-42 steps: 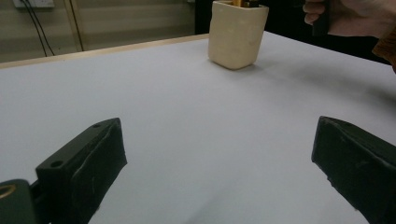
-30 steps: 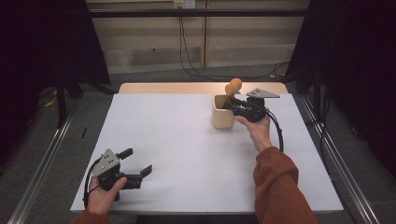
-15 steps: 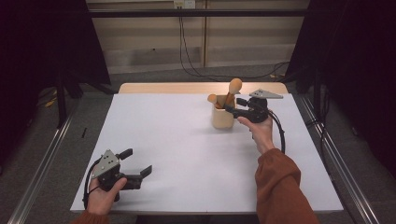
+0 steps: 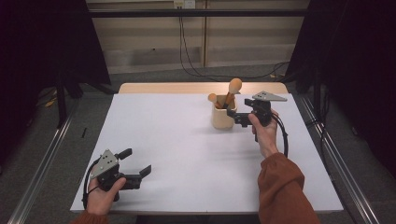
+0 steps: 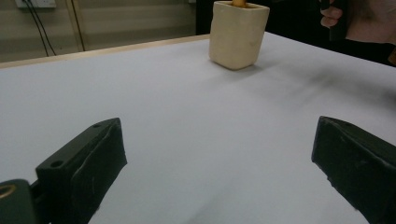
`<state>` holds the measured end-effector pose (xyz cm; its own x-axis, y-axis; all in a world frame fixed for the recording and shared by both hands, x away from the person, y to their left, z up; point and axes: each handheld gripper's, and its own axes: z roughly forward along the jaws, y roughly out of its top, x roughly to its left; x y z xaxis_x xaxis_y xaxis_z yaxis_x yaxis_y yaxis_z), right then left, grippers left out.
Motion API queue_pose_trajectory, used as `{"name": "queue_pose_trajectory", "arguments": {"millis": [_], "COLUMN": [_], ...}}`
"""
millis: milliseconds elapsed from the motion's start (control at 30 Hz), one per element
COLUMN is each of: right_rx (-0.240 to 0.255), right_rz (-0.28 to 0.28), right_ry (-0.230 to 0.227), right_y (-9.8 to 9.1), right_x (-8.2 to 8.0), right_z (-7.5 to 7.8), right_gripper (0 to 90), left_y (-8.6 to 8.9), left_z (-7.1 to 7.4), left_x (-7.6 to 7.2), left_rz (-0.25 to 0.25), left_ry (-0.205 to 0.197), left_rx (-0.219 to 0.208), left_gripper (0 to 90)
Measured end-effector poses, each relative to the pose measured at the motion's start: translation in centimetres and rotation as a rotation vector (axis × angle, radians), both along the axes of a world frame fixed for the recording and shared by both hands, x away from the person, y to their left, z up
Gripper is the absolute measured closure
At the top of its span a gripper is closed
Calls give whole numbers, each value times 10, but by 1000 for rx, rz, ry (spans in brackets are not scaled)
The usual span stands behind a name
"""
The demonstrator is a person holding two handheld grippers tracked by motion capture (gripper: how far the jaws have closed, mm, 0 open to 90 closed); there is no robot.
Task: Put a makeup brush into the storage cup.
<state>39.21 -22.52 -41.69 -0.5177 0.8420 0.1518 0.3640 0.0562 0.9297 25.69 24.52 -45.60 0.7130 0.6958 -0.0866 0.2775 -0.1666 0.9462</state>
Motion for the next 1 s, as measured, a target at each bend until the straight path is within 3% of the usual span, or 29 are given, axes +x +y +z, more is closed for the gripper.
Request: {"name": "queue_pose_trajectory", "arguments": {"millis": [167, 400, 467, 1000], "right_rx": [-9, 28, 17, -29], "right_rz": [-45, -45, -40, -81], "right_ry": [-40, -84, -99, -123], "right_y": [-1, -3, -3, -22], "right_x": [-11, -28, -32, -66], "right_z": [3, 0, -1, -4], "right_gripper": [48, 26, 24, 14], "left_y": [1, 1, 2, 3], "left_z": [0, 1, 1, 2], "left_x": [-1, -2, -2, -2], "left_rz": [4, 9, 6, 13], "left_ry": [-2, -5, -10, -14], "left_rx": [-8, -15, -10, -16], "left_gripper": [27, 27, 27, 25]}}
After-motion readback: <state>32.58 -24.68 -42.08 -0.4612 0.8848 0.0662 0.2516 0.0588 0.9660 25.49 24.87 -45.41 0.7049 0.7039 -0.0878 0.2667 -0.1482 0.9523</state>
